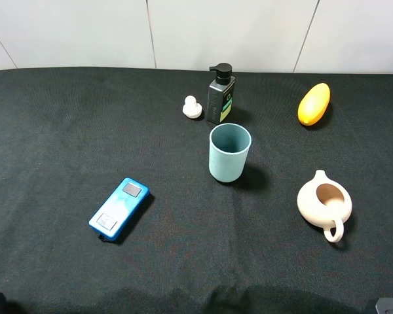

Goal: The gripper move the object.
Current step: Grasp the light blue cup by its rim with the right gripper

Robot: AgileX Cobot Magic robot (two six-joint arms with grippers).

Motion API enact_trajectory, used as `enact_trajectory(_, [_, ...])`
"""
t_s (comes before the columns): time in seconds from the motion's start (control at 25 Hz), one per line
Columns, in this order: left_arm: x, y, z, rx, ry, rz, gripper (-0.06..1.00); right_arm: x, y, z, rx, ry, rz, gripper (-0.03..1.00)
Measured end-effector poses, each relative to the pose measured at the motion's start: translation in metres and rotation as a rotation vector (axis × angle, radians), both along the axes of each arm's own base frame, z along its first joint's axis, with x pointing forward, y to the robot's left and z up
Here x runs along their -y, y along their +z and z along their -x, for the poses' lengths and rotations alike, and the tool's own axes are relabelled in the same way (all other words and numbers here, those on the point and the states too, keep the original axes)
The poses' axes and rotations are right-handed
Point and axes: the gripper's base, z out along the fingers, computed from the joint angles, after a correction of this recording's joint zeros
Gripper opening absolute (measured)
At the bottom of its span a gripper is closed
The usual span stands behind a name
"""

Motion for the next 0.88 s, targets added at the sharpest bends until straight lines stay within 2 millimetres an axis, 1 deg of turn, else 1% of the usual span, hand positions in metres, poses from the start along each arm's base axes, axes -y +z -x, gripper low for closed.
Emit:
enact_trajectory(0.16, [0.0,0.0,0.0,0.0,0.0,0.0,0.99,-0.003,0.017,-0.021,-0.073,0.023,0.009,0.69])
enact_trajectory(0.32, [0.0,0.0,0.0,0.0,0.0,0.0,0.99,-0.008,0.028,-0.045,-0.151,0.075,0.02,0.69])
enact_trajectory(0.68, [0.0,0.0,0.0,0.0,0.0,0.0,0.99,-0.015,0.038,-0.096,-0.378,0.156,0.071,0.69])
enact_trajectory(0.88, [0.0,0.0,0.0,0.0,0.0,0.0,0.99,-0.017,0.047,-0.12,-0.431,0.181,0.083,0.69])
